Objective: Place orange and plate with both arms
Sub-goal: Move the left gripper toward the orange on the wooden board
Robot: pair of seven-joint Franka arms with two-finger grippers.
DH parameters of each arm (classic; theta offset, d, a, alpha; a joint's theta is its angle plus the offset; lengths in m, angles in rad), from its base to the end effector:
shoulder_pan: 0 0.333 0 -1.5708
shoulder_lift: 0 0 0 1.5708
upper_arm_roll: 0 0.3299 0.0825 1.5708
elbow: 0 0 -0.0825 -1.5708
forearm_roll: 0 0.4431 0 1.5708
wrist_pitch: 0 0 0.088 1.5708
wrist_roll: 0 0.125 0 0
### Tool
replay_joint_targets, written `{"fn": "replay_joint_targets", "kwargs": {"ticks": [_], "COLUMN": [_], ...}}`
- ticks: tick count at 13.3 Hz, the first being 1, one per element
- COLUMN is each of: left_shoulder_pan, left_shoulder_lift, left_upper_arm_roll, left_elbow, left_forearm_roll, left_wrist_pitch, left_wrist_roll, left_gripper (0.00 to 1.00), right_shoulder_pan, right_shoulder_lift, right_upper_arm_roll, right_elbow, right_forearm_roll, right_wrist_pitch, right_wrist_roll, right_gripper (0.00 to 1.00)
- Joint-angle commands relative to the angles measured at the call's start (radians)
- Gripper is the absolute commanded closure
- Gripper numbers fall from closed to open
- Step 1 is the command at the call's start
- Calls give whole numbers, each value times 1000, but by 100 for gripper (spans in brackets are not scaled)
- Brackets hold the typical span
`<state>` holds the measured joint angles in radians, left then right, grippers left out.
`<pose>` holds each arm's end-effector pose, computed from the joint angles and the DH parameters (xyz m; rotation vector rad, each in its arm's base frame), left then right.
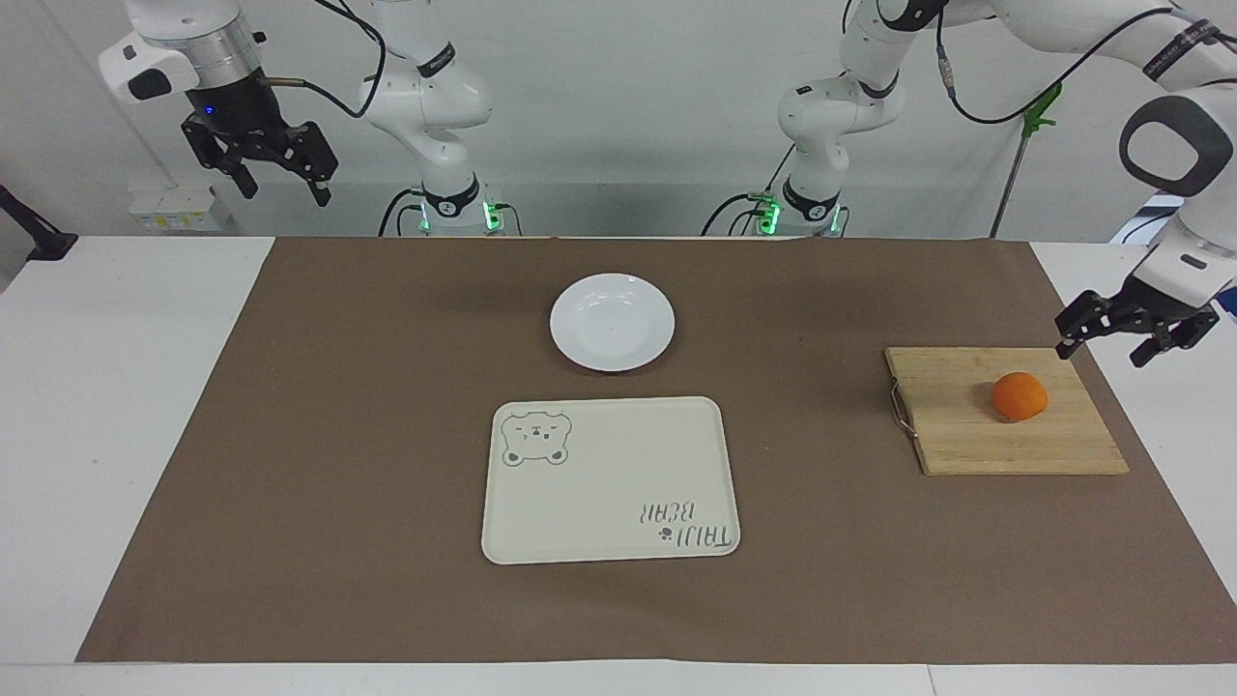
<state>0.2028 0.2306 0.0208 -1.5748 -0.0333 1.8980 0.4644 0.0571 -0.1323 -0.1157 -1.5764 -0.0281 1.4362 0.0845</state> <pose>0.6884 0.1523 0.4963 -3.1113 0.3631 -0.1511 0.5532 -0.0410 0.6825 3.1205 -0.2277 -0.0135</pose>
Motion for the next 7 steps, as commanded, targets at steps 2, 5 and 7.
{"fn": "replay_joint_targets", "kwargs": {"ticks": [2, 5, 7], "left_shoulder_pan": [23, 55, 66], "left_shoulder_lift": [19, 15, 19], "left_upper_arm_roll": [-5, -4, -2], "left_elbow": [-183, -306, -365], "left_forearm_roll": [-16, -14, -14], "left_wrist_pitch": [180, 268, 361], "left_wrist_roll": [66, 82, 150], "left_gripper": [0, 0, 0], "right_shoulder_pan": [-10, -10, -10], "right_shoulder_lift": [-17, -17, -17], "right_upper_arm_roll": [7, 7, 7], "right_elbow": [-20, -22, -20], "right_forearm_roll": [-9, -9, -9], "right_wrist_pitch": [20, 20, 20], "right_wrist_roll": [-22, -22, -22], "right_gripper": [0, 0, 0]}}
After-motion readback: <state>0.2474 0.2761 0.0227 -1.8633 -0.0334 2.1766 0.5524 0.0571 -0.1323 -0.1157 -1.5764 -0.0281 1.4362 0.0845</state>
